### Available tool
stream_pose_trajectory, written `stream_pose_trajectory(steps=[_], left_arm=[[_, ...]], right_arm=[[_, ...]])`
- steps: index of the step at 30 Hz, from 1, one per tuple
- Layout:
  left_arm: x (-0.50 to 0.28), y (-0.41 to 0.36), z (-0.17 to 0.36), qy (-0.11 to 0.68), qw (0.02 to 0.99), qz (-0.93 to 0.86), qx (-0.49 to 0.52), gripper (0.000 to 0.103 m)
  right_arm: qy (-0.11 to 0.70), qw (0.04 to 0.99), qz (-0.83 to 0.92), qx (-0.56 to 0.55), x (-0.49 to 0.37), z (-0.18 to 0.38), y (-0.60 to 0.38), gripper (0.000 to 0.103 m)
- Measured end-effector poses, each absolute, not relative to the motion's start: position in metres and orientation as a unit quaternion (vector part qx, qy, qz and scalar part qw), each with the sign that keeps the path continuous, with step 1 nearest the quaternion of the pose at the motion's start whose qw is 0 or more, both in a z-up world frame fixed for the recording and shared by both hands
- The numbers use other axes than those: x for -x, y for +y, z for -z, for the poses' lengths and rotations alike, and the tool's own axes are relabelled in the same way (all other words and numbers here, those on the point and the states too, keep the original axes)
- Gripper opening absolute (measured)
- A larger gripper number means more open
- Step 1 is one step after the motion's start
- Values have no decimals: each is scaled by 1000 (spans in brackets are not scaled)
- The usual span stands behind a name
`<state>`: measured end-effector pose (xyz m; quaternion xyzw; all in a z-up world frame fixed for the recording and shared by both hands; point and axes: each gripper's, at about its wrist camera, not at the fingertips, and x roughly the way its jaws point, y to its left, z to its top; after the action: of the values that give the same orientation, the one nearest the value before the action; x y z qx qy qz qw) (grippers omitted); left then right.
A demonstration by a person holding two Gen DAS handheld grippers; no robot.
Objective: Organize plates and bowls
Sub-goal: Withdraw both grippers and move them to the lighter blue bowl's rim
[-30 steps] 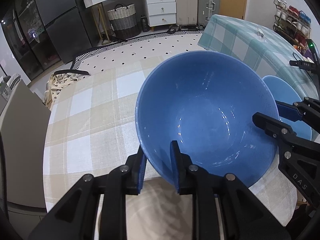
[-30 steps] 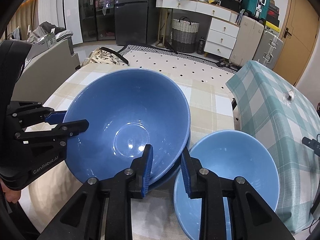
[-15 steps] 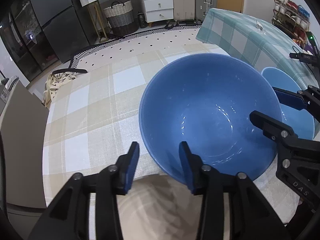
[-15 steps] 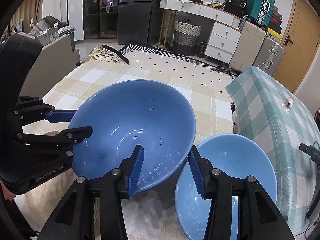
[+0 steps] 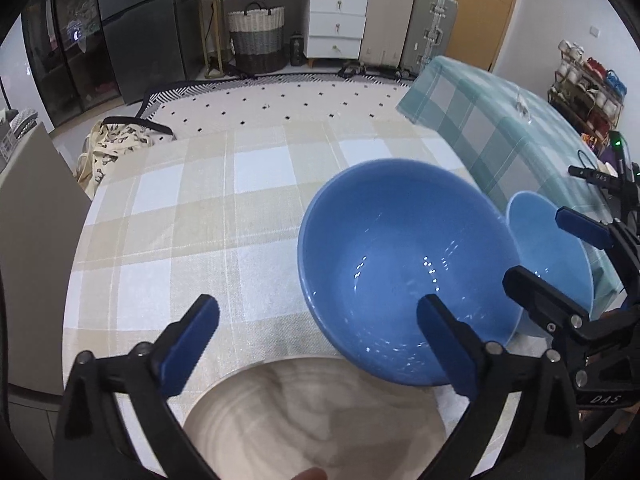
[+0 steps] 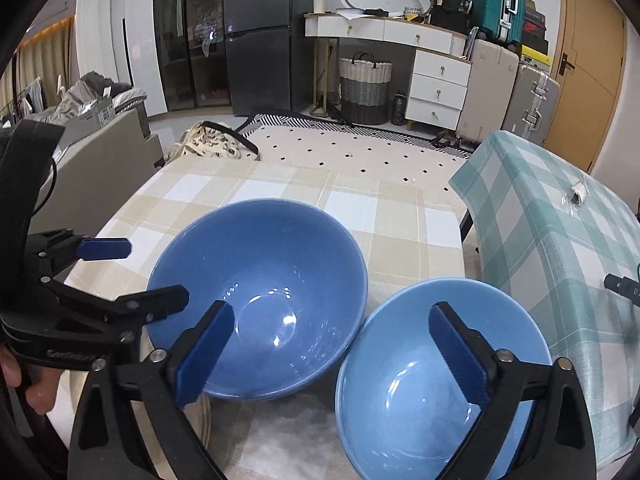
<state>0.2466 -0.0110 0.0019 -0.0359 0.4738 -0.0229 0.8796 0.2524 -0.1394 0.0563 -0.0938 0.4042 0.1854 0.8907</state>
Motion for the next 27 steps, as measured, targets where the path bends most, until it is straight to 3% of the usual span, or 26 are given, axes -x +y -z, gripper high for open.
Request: stream_pose_trajectory(steps=[15,27], left_arm=[[-228,-51,-21,450,889,65,51,103],[-219,-103,-24,448,880,150,56,97]], right_arm=[[358,922,-141,34,-250,-107,-223,102],[376,921,-97,26,-247,-100,-274,102]])
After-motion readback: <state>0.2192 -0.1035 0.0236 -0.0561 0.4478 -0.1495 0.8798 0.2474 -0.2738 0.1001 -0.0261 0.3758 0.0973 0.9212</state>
